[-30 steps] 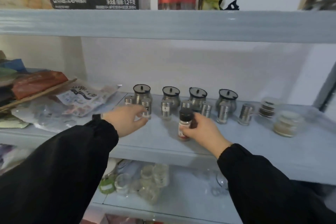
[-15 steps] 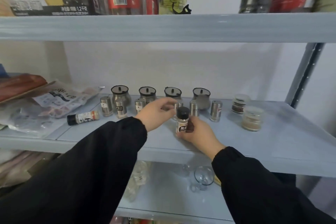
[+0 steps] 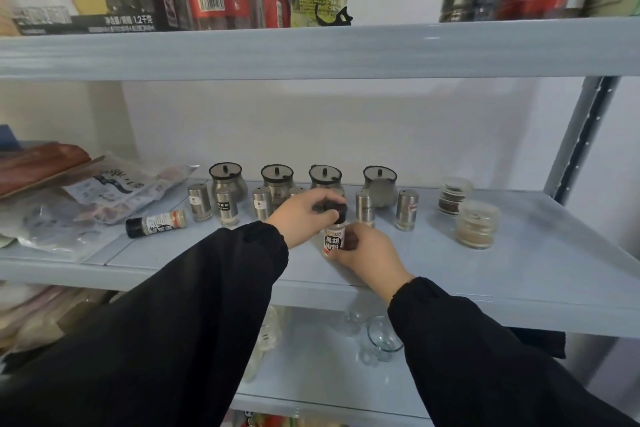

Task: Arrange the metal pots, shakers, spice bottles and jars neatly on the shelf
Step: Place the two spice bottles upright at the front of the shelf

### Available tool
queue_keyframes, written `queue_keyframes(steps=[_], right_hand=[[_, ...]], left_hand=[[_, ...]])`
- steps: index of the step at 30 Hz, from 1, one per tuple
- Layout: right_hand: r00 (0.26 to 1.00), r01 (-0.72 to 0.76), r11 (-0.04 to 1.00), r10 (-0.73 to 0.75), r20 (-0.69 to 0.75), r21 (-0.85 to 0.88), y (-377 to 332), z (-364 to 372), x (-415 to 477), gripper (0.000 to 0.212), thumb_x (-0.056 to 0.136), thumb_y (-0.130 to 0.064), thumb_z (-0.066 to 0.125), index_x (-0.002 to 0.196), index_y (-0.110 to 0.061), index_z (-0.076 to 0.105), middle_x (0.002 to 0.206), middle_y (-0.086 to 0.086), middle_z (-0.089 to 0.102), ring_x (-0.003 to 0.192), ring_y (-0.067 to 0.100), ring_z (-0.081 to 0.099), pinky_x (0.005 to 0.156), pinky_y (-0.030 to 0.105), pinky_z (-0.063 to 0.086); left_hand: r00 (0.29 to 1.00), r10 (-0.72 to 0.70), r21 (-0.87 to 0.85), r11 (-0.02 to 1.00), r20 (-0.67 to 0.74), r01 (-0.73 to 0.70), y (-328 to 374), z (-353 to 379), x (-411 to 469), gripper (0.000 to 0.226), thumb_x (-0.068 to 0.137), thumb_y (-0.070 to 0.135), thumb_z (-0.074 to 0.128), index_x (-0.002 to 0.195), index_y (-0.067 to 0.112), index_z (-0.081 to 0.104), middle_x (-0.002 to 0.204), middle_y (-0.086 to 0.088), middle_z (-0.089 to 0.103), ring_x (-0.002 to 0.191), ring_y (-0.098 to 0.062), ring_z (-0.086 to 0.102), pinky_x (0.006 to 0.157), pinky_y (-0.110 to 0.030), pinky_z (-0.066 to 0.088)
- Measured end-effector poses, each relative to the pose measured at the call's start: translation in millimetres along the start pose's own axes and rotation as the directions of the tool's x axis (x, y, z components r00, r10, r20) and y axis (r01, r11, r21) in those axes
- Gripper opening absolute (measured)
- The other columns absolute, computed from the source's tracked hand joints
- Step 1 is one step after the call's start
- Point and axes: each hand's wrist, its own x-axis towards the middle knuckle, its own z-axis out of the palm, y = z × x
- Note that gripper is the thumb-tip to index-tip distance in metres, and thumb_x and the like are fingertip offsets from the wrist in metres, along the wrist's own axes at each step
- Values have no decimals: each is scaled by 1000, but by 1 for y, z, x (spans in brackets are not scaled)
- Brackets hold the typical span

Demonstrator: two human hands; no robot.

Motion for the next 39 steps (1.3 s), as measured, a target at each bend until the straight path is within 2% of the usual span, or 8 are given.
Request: queue_keyframes(steps=[5, 9, 12, 15, 22, 31, 35, 39], right_hand=[[1000, 19, 1000, -19, -10, 2, -8, -7, -10, 65, 72, -42, 83, 126, -20, 56, 122, 0, 65, 113, 20, 61, 93, 31, 49], [960, 207, 978, -200, -198, 15, -34, -27, -26, 92, 76, -48, 79, 150, -23, 31, 150, -1, 42, 138, 14, 39, 111, 32, 36], [892, 383, 920, -392, -224, -82, -68, -30, -31, 89, 82, -46, 73, 153, -21, 26, 159, -2, 28, 149, 9, 18, 119, 28, 21], [838, 513, 838, -536, -103, -187, -106, -8, -30, 84, 87, -45, 68, 154, -20, 25, 160, -6, 25, 149, 4, 9, 118, 19, 10], [878, 469, 845, -415, 237, -258, -164, 98, 3, 86, 88, -53, 62, 157, -25, 19, 163, -2, 20, 149, 14, 20, 119, 29, 19], [872, 455, 808, -318, 373, -375, -234, 216, 53, 71, 88, -26, 64, 151, -20, 32, 154, 5, 39, 133, 25, 46, 108, 35, 38], [857, 498, 736, -336, 391, -459, -248, 244, 72, 60, 94, -4, 46, 151, -16, 32, 153, 9, 38, 132, 26, 47, 108, 35, 37], [851, 520, 660, -350, 391, -542, -253, 259, 89, 53, 96, -2, 40, 148, -13, 38, 147, 14, 45, 131, 30, 48, 109, 38, 37]], left_hand=[[1000, -5, -35, 999, -4, 5, 1, -3, -4, 36, 89, 30, 65, 123, 41, 59, 122, 20, 61, 107, -4, 62, 102, -31, 47], [993, -32, -22, 999, -116, 29, -6, -35, -17, 48, 93, 37, 60, 139, 37, 46, 141, 11, 51, 123, -7, 54, 99, -28, 44], [979, -12, 192, 980, -203, 52, -28, -80, -30, 47, 94, 39, 57, 140, 34, 47, 136, 10, 53, 120, -9, 52, 99, -31, 45], [971, 2, 411, 906, -240, 100, -58, -129, -48, 53, 91, 45, 55, 142, 33, 46, 137, 2, 55, 123, -18, 53, 100, -30, 40], [949, -194, 647, 696, -248, 311, -129, -239, -113, 61, 96, 49, 48, 150, 28, 31, 153, -6, 39, 134, -27, 44, 104, -38, 39], [954, -213, 656, 693, -209, 299, -190, -310, -182, 59, 97, 49, 48, 149, 28, 32, 156, -1, 35, 135, -23, 43, 105, -32, 39], [954, -227, 645, 704, -193, 298, -211, -326, -193, 59, 95, 52, 48, 148, 31, 33, 148, -3, 46, 128, -23, 49, 102, -35, 43], [964, -198, 623, 736, -177, 266, -222, -334, -195, 56, 94, 50, 49, 145, 31, 37, 141, -1, 52, 124, -20, 51, 102, -37, 44]])
